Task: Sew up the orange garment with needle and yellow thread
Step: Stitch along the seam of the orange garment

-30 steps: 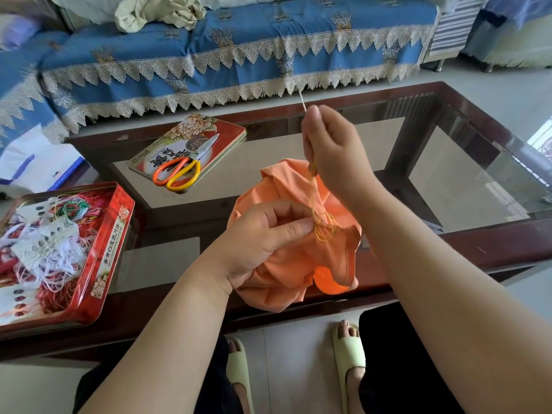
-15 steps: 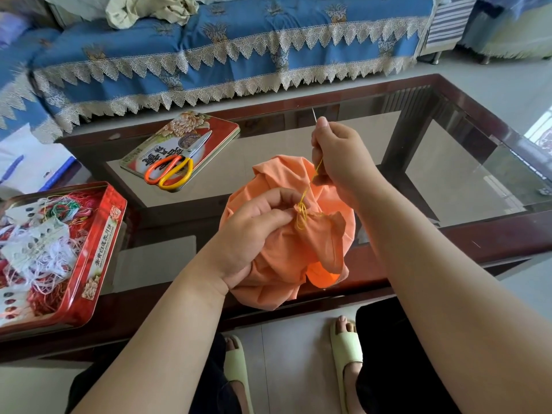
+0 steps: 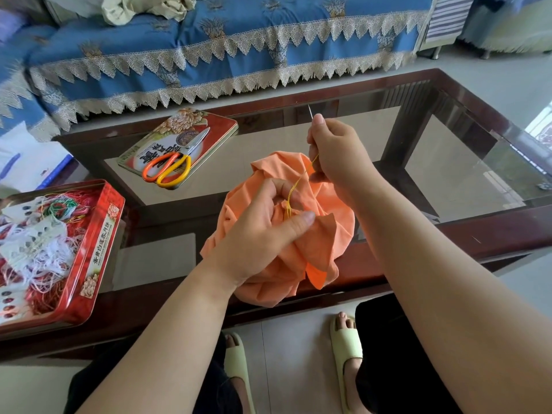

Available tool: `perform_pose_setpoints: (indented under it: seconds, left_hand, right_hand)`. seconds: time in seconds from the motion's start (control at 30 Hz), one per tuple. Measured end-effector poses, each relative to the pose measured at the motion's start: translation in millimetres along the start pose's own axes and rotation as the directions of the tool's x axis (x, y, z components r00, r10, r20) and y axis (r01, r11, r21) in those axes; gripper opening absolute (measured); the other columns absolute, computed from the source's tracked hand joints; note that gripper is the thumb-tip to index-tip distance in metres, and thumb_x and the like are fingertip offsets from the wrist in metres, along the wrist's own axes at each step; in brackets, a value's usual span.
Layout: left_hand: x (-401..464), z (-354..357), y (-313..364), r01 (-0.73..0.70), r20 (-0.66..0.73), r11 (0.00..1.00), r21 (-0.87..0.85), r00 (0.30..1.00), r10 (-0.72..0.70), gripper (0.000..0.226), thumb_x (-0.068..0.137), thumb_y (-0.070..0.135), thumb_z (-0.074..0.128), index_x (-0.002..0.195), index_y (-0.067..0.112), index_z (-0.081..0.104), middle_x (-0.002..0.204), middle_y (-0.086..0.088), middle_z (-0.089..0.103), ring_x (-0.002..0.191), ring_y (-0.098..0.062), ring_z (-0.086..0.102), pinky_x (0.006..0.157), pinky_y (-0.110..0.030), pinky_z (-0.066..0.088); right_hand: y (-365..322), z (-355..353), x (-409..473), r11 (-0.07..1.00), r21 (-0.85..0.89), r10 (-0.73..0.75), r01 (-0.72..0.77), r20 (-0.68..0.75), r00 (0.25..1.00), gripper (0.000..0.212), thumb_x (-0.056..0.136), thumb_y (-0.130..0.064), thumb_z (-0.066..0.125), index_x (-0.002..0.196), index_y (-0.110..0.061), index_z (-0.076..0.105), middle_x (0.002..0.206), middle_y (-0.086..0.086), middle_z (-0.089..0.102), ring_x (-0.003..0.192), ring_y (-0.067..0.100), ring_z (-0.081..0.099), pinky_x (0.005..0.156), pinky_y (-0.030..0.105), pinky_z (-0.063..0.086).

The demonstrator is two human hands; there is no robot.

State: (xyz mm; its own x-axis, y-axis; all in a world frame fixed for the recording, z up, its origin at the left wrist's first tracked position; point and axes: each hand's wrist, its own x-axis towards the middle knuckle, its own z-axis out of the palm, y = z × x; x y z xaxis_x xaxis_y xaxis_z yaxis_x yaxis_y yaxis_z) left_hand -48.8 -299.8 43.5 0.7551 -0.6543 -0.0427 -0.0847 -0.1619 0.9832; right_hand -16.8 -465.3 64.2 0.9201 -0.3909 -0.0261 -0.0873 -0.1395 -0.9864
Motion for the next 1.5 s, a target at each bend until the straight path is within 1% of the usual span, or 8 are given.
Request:
perform_pose_setpoints:
  seconds: [0.1, 0.27, 0.6, 0.8, 1.0, 1.2, 1.37, 1.5]
  left_hand:
    - [-1, -3, 1, 0.025, 0.032, 0.996, -0.083, 0.999, -0.023, 0.015, 0.091, 0.027, 0.056, 0.104, 0.021, 0.059, 0.099, -0.004, 0.063, 0.099, -0.019, 0.061, 0.092, -0.036, 0.048]
    - [-4, -4, 3, 0.086, 0.095, 0.991, -0.106, 0.993, -0.076, 0.025, 0.093, 0.025, 0.059, 0.11, 0.008, 0.064, 0.106, -0.016, 0.067, 0.1, -0.022, 0.063, 0.092, -0.033, 0.05]
    - [-6, -3, 11, 0.141, 0.089, 0.973, -0.184, 0.988, -0.127, 0.024, 0.078, 0.027, 0.064, 0.094, 0.014, 0.077, 0.099, -0.003, 0.075, 0.102, -0.013, 0.067, 0.088, -0.022, 0.052]
    - [-9, -3, 14, 0.138, 0.079, 0.987, -0.082, 0.988, -0.132, 0.021, 0.071, 0.033, 0.069, 0.087, 0.023, 0.079, 0.098, 0.0, 0.076, 0.103, -0.015, 0.068, 0.096, -0.031, 0.051]
    - [-10, 0, 19, 0.131, 0.085, 0.991, -0.027, 0.988, -0.129, 0.019, 0.071, 0.032, 0.069, 0.086, 0.022, 0.077, 0.097, -0.001, 0.076, 0.1, -0.014, 0.068, 0.095, -0.028, 0.053]
    - [-11, 1, 21, 0.12, 0.092, 0.993, 0.014, 0.988, -0.12, 0.018, 0.067, 0.039, 0.07, 0.078, 0.028, 0.078, 0.09, 0.004, 0.076, 0.095, -0.01, 0.069, 0.087, -0.026, 0.055]
    - [-11, 1, 20, 0.134, 0.127, 0.99, 0.052, 0.982, -0.14, 0.014, 0.07, 0.034, 0.07, 0.08, 0.026, 0.077, 0.09, 0.004, 0.076, 0.094, -0.01, 0.07, 0.087, -0.022, 0.054]
    - [-10, -2, 21, 0.154, 0.116, 0.988, 0.001, 0.981, -0.153, 0.01, 0.07, 0.029, 0.069, 0.075, 0.025, 0.076, 0.086, 0.003, 0.076, 0.089, -0.008, 0.07, 0.077, -0.016, 0.053]
  right_hand:
    - [0, -2, 2, 1.0, -0.008, -0.001, 0.0, -0.017, 1.0, 0.039, 0.105, -0.034, 0.032, 0.076, -0.014, 0.048, 0.057, 0.001, 0.043, 0.044, 0.01, 0.039, 0.04, 0.022, 0.04]
    - [0, -11, 3, 0.977, 0.18, 0.115, -0.113, 0.002, 0.993, 0.039, 0.105, -0.034, 0.032, 0.074, -0.015, 0.047, 0.052, -0.002, 0.04, 0.041, 0.009, 0.034, 0.039, 0.017, 0.037]
    - [1, -17, 6, 0.925, 0.333, 0.186, -0.185, 0.029, 0.982, 0.036, 0.104, -0.034, 0.034, 0.074, -0.017, 0.046, 0.048, -0.005, 0.039, 0.043, 0.011, 0.031, 0.046, 0.018, 0.033]
    - [1, -30, 12, 0.68, 0.647, 0.368, -0.345, 0.106, 0.924, 0.04, 0.105, -0.032, 0.034, 0.07, -0.016, 0.045, 0.042, -0.007, 0.036, 0.039, 0.006, 0.026, 0.033, 0.016, 0.024]
    - [3, -48, 20, 0.502, 0.777, 0.396, -0.38, 0.184, 0.899, 0.045, 0.106, -0.027, 0.029, 0.064, -0.015, 0.042, 0.041, -0.007, 0.032, 0.034, 0.004, 0.023, 0.029, 0.014, 0.018]
    - [-1, -40, 13, 0.621, 0.699, 0.347, -0.353, 0.158, 0.924, 0.041, 0.105, -0.031, 0.033, 0.069, -0.016, 0.044, 0.042, -0.007, 0.033, 0.036, 0.004, 0.023, 0.033, 0.014, 0.017]
    - [-5, -46, 18, 0.588, 0.765, 0.386, -0.261, 0.019, 0.922, 0.043, 0.105, -0.036, 0.031, 0.067, -0.019, 0.042, 0.039, -0.01, 0.03, 0.031, 0.004, 0.022, 0.029, 0.016, 0.02]
    - [-7, -50, 17, 0.667, 0.72, 0.375, -0.19, -0.103, 0.921, 0.043, 0.104, -0.037, 0.035, 0.066, -0.02, 0.045, 0.04, -0.01, 0.035, 0.033, 0.005, 0.027, 0.032, 0.016, 0.024]
